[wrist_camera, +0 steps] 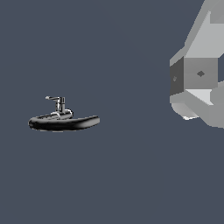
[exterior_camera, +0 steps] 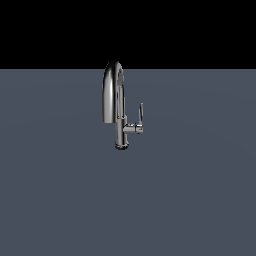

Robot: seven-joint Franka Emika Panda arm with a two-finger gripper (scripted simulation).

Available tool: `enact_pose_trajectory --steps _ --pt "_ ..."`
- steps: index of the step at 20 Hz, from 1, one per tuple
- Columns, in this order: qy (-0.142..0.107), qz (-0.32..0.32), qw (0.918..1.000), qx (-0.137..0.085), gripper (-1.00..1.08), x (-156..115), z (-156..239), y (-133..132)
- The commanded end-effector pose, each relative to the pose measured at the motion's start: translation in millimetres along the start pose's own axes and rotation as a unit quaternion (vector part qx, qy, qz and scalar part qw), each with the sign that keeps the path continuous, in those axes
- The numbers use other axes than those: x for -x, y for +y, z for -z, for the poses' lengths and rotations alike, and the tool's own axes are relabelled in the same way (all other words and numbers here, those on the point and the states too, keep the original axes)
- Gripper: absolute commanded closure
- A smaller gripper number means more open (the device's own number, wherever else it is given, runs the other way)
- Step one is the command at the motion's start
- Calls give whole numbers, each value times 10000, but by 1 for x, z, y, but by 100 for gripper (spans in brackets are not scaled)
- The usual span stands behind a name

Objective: Turn on the faucet by rotating a designated handle.

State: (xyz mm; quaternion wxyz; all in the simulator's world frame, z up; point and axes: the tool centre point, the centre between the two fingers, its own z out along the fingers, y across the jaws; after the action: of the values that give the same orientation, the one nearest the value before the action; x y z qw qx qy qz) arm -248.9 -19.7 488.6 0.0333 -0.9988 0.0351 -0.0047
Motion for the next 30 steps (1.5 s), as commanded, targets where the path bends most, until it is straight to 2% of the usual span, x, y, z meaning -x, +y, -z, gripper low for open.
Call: enact_pose_trajectory --steps 1,10,18,24,30 --pt "0 0 10000 0 108 0 0 0" --pt "-133 -148 9997 -133 108 -11 -2 -1" --pt "-483 -537 9962 -484 108 -40 -10 -3" --pt "-883 -981 9873 -887 108 -73 -22 -3" --pt "-1306 -1451 9719 -1316 108 -107 -37 -1"
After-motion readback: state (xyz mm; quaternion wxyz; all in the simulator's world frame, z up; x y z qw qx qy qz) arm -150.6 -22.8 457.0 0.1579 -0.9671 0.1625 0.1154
